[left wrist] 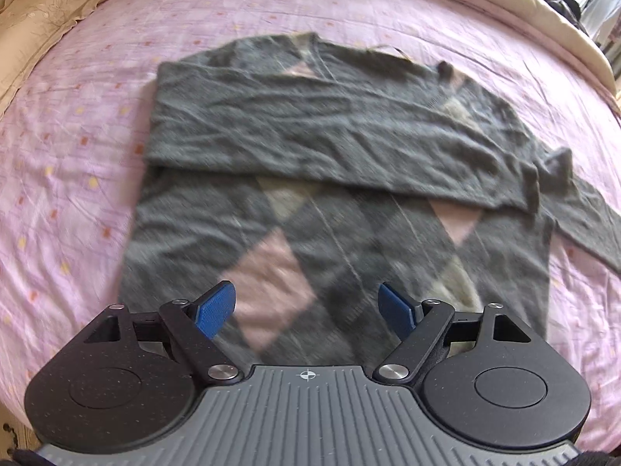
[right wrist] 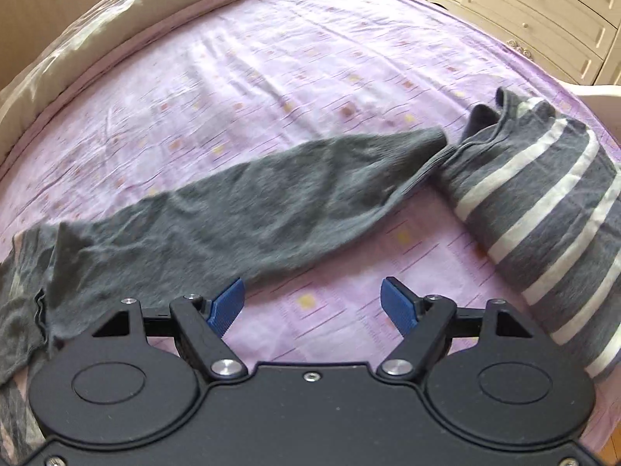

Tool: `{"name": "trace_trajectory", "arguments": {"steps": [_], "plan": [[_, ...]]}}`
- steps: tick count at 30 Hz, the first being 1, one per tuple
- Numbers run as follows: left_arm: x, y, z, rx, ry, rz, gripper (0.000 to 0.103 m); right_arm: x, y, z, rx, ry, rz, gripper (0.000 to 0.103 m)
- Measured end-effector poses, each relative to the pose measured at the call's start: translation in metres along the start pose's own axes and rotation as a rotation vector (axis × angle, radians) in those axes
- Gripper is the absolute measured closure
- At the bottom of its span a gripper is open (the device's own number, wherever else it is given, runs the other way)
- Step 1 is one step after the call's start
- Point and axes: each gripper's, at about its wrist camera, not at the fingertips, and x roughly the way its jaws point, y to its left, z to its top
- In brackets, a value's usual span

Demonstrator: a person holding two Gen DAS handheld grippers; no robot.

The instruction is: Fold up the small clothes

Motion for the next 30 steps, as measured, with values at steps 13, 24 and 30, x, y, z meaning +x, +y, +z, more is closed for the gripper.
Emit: {"name": "trace_trajectory", "arguments": {"steps": [13, 24, 30], "plan": [[-0.013, -0.048, -0.011, 0.016, -0.002, 0.042, 0.023, 0.052, -0.056, 0.048, 0.155, 0.006, 0.009, 0.038], [-0.006, -0.047, -0.002, 0.048, 0.007, 0.036, 0.023, 0.029, -0.037, 0.055, 0.085, -0.053, 0.024, 0.094], [0.0, -0.035, 0.005, 0.063, 0.01, -0.009, 0.023, -0.031, 0.035, 0.059, -0.098, -0.183, 0.14, 0.094]]}}
